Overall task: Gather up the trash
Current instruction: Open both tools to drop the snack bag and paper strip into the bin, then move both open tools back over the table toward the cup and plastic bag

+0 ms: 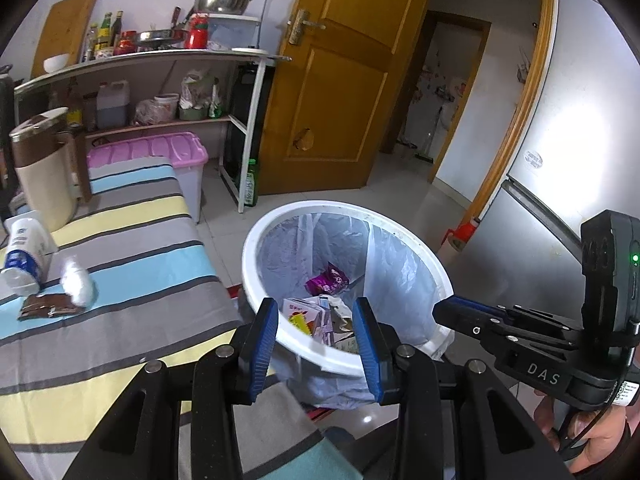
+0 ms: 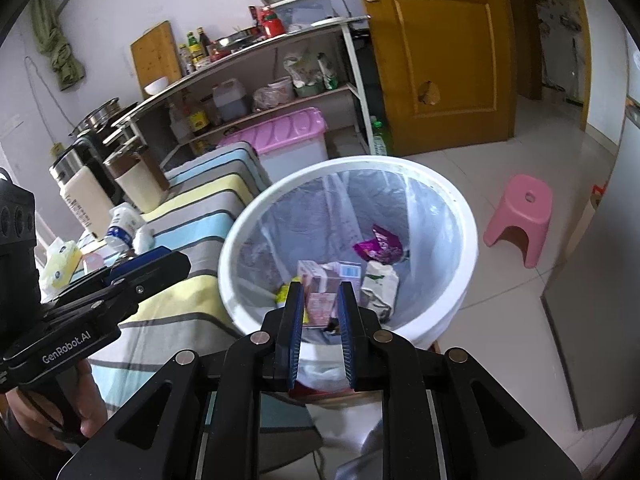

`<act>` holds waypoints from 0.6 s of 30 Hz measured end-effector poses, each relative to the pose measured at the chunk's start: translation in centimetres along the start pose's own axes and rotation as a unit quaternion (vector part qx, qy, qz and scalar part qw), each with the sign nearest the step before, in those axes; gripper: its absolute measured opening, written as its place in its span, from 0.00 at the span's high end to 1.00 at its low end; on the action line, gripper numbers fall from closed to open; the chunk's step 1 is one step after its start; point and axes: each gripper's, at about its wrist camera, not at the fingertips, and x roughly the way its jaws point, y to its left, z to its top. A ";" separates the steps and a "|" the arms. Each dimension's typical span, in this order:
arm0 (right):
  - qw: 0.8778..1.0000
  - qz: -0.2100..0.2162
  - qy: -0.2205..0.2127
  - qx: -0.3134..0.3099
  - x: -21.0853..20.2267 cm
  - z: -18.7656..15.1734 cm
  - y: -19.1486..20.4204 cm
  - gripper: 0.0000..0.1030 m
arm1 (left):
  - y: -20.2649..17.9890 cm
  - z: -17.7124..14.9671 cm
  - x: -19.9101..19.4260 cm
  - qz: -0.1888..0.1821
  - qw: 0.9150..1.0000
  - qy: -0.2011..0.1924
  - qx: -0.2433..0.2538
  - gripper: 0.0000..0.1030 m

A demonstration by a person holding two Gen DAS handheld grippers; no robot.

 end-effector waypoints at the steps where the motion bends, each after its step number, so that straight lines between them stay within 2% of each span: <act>1: 1.000 0.002 -0.001 -0.003 -0.2 -0.1 0.3 0.83 | 0.1 -0.1 -0.4 0.003 1.000 -0.002 -0.002 0.62; 18: 0.997 0.046 -0.011 -0.053 -1.9 -1.1 5.7 0.79 | 2.6 -2.6 -6.7 0.047 0.998 -0.032 -0.027 0.62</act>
